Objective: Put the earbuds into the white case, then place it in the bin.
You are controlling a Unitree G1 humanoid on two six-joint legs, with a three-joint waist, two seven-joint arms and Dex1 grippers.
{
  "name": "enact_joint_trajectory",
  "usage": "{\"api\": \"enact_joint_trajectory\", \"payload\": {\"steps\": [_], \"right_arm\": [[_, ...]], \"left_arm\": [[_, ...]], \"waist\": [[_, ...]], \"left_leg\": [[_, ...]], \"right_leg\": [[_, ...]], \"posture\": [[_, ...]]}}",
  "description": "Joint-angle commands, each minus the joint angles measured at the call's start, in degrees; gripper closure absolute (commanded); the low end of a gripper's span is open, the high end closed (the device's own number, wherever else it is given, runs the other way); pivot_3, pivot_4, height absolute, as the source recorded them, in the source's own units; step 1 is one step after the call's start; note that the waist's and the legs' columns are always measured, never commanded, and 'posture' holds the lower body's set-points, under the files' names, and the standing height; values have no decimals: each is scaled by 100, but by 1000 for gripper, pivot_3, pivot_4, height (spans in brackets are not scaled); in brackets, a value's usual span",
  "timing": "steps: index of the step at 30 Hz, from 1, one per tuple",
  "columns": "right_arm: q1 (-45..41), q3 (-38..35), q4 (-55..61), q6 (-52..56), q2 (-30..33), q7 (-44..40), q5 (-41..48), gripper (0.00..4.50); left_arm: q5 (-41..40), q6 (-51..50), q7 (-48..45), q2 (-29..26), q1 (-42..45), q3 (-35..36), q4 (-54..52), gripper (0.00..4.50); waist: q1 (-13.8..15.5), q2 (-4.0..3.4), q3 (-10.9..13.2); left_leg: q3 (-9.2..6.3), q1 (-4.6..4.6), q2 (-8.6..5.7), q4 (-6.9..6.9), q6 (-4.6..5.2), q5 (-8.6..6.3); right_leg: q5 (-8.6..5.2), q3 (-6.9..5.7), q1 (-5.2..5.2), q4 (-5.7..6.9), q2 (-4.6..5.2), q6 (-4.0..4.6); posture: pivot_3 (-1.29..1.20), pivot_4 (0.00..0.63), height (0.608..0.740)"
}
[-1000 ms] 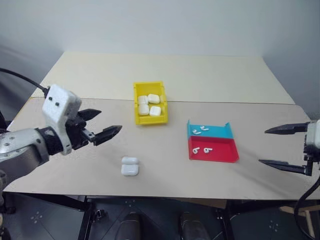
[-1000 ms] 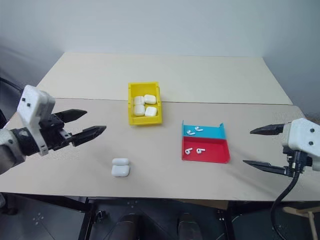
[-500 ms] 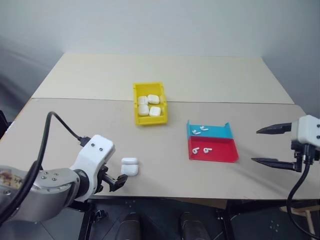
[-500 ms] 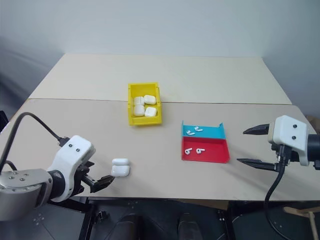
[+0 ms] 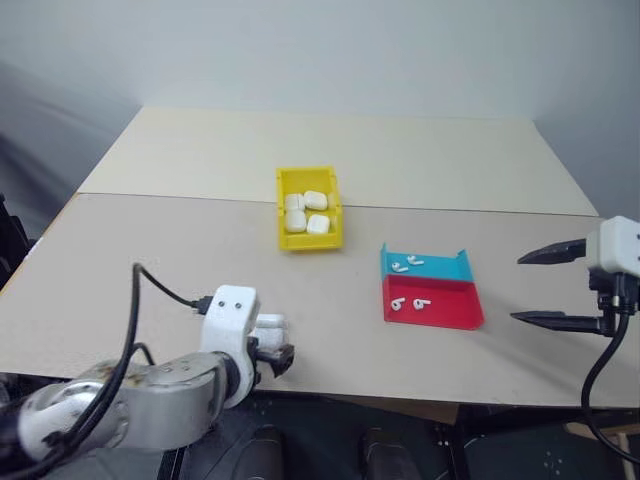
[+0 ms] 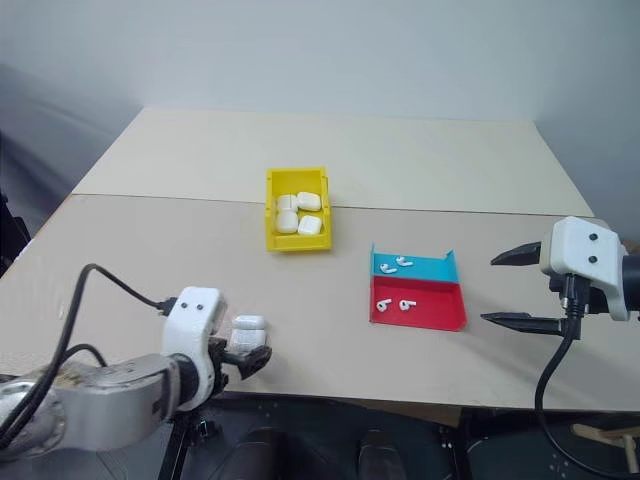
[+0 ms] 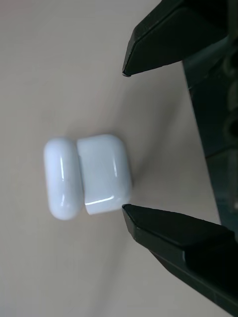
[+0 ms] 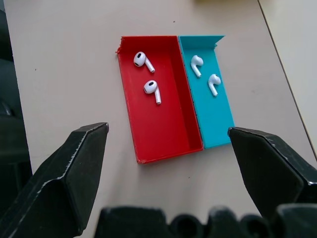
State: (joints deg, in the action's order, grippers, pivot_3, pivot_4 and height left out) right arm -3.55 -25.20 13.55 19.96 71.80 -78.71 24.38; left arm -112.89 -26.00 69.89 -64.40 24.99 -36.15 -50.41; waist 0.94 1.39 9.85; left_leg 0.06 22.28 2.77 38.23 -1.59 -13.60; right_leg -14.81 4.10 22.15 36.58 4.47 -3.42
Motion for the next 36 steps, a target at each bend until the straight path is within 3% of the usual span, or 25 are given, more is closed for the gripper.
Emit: {"api": "enact_joint_trajectory", "payload": {"steps": [1,10,25,36], "right_arm": [[96,-256,170,109,89,-46,30,27],[559,-569,409,135,-93,68,-78,27],[1110,-944,709,179,-246,231,-233,27],[1191,-817,713,62,-343,359,-412,27]], "left_arm": [[-11,15,613,149,278,-214,35,0],[-11,-310,796,497,382,-217,482,0],[-11,-1676,823,1586,351,470,1646,0],[-11,-1714,1042,1535,116,548,1356,0]], "waist": [[-8,0,0],[0,1,-1],[-6,1,-1],[-21,1,-1]], "left_leg": [[0,-1,0,0,0,0],[0,-7,-1,2,-5,3],[0,-6,-3,2,-5,3],[-1,-5,-3,0,-5,3]], "right_leg": [[0,0,0,-1,0,0],[0,1,-3,6,-1,0],[0,1,-3,3,1,-1],[-1,1,-3,-2,0,-1]], "posture": [[0,150,740],[0,150,740],[0,150,740],[0,150,740]]}}
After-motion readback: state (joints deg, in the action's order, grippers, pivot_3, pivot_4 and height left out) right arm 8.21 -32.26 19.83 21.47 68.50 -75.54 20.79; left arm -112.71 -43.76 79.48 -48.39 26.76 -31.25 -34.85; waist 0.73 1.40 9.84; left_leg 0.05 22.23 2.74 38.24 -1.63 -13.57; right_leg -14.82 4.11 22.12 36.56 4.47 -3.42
